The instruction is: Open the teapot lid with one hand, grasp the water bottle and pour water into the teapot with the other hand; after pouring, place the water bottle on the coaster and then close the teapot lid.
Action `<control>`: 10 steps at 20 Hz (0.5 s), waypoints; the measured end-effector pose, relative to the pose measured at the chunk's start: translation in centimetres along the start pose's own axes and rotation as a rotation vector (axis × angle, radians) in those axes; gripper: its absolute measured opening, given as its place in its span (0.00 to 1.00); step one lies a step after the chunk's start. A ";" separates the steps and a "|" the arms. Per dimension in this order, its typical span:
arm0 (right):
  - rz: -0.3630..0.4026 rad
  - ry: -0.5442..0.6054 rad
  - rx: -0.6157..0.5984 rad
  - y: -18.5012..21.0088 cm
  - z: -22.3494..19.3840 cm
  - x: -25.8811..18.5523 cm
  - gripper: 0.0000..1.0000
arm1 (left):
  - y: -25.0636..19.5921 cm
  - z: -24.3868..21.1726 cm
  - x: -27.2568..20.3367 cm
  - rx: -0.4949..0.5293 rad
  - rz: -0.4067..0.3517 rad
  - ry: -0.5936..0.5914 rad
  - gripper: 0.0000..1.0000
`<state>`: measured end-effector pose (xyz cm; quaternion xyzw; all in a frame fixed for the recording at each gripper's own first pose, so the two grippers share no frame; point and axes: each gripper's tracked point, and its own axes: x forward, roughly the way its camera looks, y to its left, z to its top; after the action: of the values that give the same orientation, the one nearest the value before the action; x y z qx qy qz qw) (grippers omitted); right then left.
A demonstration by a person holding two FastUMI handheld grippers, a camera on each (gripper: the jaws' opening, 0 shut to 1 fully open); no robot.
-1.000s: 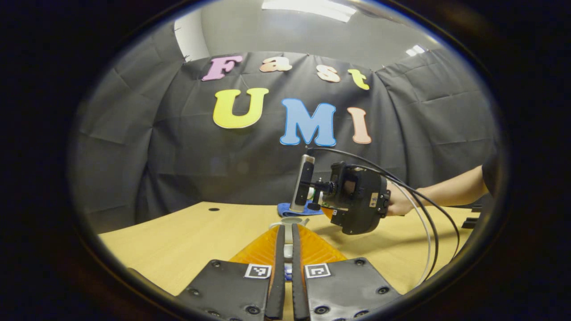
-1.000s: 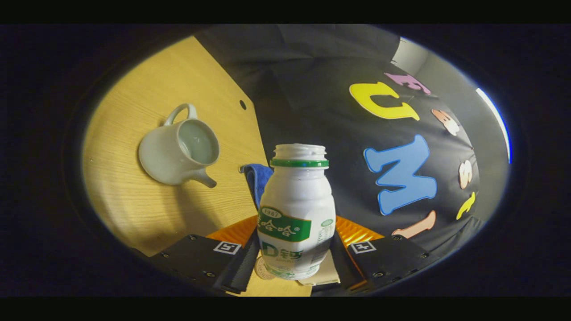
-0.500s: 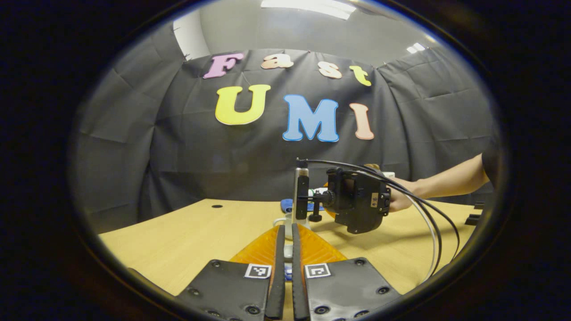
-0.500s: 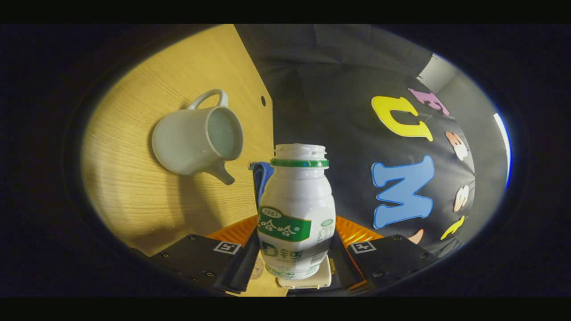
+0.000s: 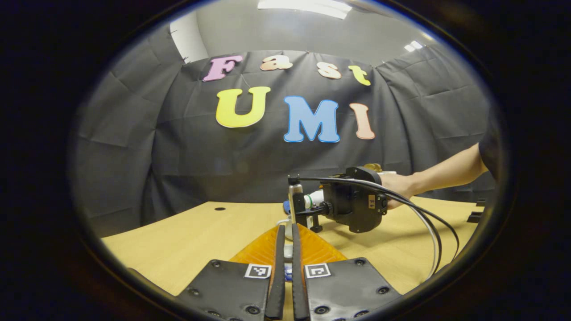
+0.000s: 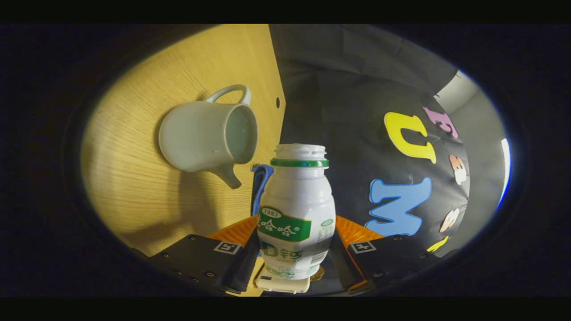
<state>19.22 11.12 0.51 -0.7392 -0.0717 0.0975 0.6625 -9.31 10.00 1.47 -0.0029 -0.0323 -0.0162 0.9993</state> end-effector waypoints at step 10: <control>-0.001 -0.016 -0.102 -1.0 0.0 0.1 0.74 | 0.0 0.0 -0.1 0.014 0.000 0.004 0.17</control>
<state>19.36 11.30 1.44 -0.7712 -0.0823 0.0994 0.6234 -9.37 10.04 1.47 0.0041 -0.0305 -0.0158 0.9994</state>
